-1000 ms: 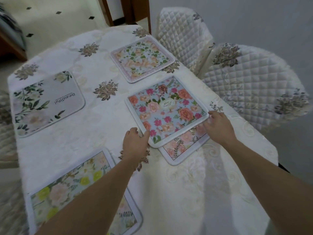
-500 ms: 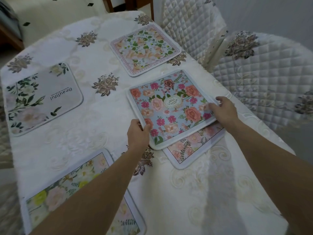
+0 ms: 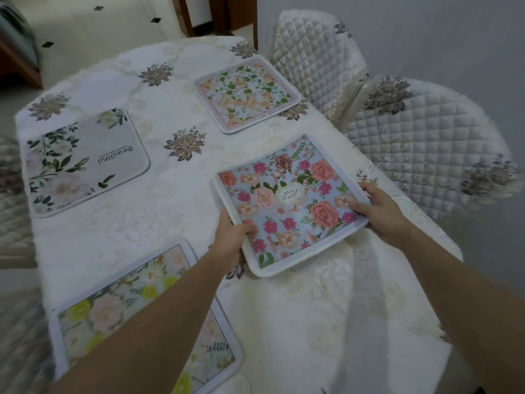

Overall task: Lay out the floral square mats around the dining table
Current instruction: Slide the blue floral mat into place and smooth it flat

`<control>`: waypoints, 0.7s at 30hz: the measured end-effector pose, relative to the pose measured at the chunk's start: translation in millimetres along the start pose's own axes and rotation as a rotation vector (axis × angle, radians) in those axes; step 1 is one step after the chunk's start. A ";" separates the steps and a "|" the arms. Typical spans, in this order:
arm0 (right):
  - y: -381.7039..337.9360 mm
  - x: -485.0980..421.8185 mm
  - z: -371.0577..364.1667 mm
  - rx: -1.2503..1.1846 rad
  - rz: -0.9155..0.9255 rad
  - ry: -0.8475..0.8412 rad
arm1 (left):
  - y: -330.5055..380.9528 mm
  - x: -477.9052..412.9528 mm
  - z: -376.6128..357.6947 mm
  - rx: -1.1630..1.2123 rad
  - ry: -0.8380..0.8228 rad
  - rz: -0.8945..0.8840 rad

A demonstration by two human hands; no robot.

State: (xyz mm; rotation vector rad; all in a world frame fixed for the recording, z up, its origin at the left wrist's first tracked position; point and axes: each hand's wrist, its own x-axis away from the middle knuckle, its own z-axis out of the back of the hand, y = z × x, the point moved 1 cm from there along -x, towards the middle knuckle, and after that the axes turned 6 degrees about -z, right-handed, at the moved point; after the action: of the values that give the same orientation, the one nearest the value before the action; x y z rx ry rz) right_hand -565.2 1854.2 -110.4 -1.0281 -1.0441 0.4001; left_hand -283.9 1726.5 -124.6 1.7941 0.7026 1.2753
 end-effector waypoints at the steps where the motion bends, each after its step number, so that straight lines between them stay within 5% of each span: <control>1: 0.6 10.2 1.7 -0.007 -0.021 -0.038 | 0.3 8.0 0.8 0.051 0.010 0.008; 7: 6.8 69.9 -0.3 0.100 -0.164 -0.193 | -11.9 63.6 20.4 -0.072 0.059 -0.058; 21: 45.1 166.8 -30.7 0.358 -0.101 -0.026 | -70.0 179.1 60.9 -0.089 0.068 -0.063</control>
State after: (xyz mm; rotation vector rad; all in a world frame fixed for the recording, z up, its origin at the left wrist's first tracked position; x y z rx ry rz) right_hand -449.8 1978.8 -65.9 -0.6497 -0.9988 0.4986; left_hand -165.7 1888.9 -106.1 1.6513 0.7234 1.3096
